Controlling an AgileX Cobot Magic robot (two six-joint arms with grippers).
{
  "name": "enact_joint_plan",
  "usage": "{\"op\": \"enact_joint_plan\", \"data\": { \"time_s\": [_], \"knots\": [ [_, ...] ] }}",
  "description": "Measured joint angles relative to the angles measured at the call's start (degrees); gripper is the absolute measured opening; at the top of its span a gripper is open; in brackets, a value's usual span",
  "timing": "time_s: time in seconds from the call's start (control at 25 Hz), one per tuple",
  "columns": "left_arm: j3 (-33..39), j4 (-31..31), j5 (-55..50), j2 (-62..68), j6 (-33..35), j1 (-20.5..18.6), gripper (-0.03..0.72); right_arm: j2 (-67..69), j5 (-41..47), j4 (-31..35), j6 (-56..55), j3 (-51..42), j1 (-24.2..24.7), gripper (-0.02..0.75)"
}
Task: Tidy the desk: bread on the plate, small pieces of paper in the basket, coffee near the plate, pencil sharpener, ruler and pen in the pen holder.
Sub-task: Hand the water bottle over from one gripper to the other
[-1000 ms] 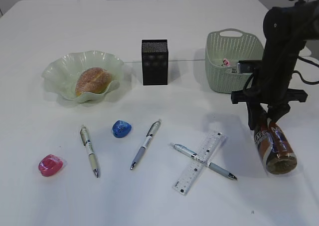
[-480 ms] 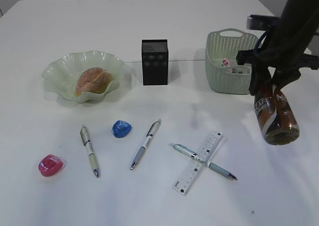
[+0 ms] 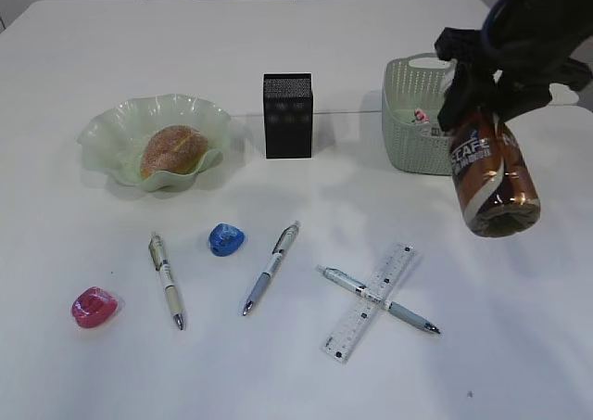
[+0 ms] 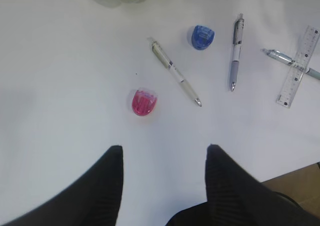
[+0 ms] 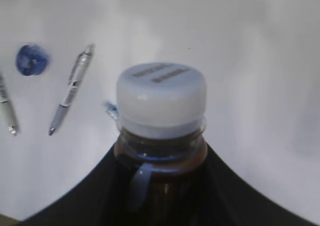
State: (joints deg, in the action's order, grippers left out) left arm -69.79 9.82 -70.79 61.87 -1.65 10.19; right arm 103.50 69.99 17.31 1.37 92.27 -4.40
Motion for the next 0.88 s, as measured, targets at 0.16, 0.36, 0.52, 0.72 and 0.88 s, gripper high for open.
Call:
{"op": "enact_joint_plan", "data": {
  "time_s": [0.16, 0.36, 0.52, 0.72, 0.88],
  "knots": [
    [0.0, 0.07, 0.1, 0.0, 0.0, 0.0, 0.363, -0.21, 0.25, 7.18, 5.87, 1.44, 0.0, 0.312],
    [0.0, 0.8, 0.1, 0.0, 0.0, 0.0, 0.344, -0.21, 0.25, 15.39, 12.33, 4.24, 0.0, 0.312],
    [0.0, 1.03, 0.1, 0.0, 0.0, 0.0, 0.342, -0.21, 0.25, 23.31, 20.52, 6.68, 0.0, 0.311],
    [0.0, 1.72, 0.44, 0.0, 0.0, 0.0, 0.342, -0.21, 0.25, 29.94, 28.01, 7.6, 0.0, 0.312],
    [0.0, 2.43, 1.57, 0.0, 0.0, 0.0, 0.342, -0.21, 0.25, 37.06, 36.77, 7.63, 0.0, 0.312]
  ]
}}
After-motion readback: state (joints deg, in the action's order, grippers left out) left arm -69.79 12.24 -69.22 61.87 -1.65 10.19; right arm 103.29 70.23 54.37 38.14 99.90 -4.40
